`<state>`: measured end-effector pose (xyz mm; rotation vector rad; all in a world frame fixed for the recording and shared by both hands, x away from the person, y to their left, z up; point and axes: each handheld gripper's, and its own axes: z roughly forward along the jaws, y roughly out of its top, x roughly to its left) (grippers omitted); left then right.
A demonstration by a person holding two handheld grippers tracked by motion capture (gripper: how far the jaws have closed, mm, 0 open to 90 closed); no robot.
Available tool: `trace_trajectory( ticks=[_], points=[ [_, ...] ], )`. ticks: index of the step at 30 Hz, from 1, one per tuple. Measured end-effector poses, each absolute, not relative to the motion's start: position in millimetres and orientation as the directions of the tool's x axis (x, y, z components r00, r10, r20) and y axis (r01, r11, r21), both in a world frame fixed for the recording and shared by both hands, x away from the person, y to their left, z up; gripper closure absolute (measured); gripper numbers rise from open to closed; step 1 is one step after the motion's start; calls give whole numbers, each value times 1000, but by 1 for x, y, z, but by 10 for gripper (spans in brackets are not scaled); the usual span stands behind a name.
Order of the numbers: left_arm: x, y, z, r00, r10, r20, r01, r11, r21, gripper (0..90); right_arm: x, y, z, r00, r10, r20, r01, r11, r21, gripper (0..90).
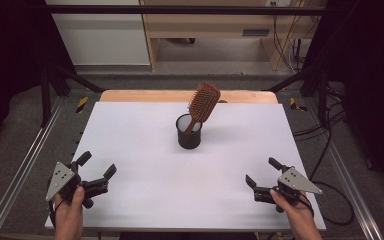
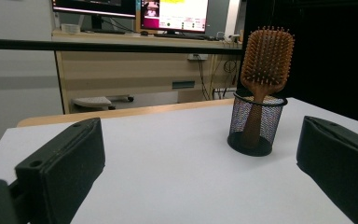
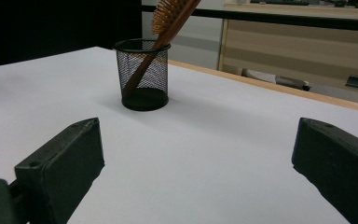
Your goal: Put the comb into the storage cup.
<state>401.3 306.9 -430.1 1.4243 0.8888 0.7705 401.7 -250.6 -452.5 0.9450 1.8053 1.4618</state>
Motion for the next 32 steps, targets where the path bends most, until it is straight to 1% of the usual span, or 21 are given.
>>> trace_trajectory(
  ticks=[14,17,24,28,32],
  points=[
    [401,301,-430,501,865,-16,46,-8,999,11,417,-242,-456,-553,833,-11,169,125,978,26],
    [401,299,-430,505,863,-15,44,-8,999,11,420,-239,-457,-552,834,2,177,115,977,29],
    [401,293,-430,520,854,-13,44,-12,999,11,428,-233,-459,-557,830,-4,179,125,976,33],
    [401,290,-430,526,850,-31,51,4,999,11,429,-230,-460,-564,826,-2,186,129,974,34],
    [402,289,-431,529,848,-31,55,2,998,11,428,-229,-461,-575,818,-17,188,152,970,33]
  ],
)
